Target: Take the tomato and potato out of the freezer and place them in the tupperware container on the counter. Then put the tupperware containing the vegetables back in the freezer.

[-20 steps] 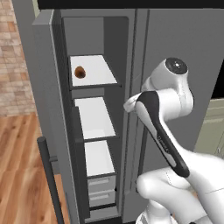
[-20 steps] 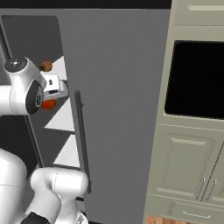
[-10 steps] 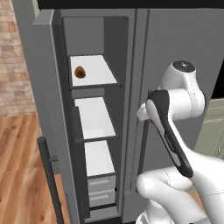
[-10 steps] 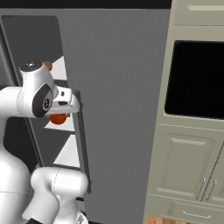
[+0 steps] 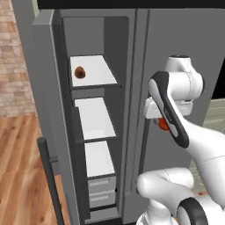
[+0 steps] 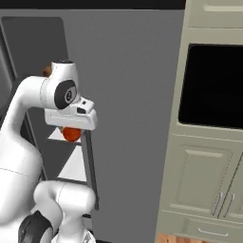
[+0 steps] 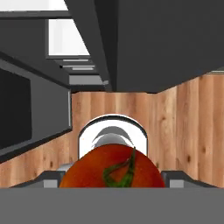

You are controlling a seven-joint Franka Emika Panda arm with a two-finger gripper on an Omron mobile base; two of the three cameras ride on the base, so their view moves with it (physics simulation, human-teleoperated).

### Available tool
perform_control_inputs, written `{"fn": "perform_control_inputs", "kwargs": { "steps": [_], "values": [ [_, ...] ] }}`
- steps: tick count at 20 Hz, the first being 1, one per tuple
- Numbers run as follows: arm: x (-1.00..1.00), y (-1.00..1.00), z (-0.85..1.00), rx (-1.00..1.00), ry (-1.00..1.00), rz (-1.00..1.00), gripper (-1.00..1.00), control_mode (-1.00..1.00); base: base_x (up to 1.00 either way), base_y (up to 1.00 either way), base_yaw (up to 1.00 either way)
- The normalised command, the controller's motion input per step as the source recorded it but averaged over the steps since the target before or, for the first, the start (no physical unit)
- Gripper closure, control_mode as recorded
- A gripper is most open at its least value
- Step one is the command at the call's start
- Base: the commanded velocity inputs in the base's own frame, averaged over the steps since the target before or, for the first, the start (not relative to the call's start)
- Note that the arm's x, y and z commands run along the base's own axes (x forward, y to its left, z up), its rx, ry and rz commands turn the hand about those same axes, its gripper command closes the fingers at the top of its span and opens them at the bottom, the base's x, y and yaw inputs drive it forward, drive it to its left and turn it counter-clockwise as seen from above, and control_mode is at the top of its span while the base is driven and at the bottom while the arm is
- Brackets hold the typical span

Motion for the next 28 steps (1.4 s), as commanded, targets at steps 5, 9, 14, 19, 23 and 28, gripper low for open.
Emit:
{"fn": "perform_control_inputs", "kwargs": {
  "steps": [5,9,14,19,23,28],
  "values": [
    [0.00,0.00,0.00,0.00,0.00,0.00,1.00,1.00,-0.87,0.00,0.02],
    [0.00,0.00,0.00,0.00,0.00,0.00,1.00,1.00,-0.74,-0.36,0.53],
    [0.00,0.00,0.00,0.00,0.00,0.00,1.00,1.00,-0.06,-0.53,0.76],
    [0.00,0.00,0.00,0.00,0.00,0.00,1.00,1.00,0.00,-0.32,0.86],
    [0.00,0.00,0.00,0.00,0.00,0.00,1.00,1.00,0.00,-0.18,0.93],
    [0.00,0.00,0.00,0.00,0.00,0.00,1.00,1.00,0.00,-0.13,0.91]
  ]
}}
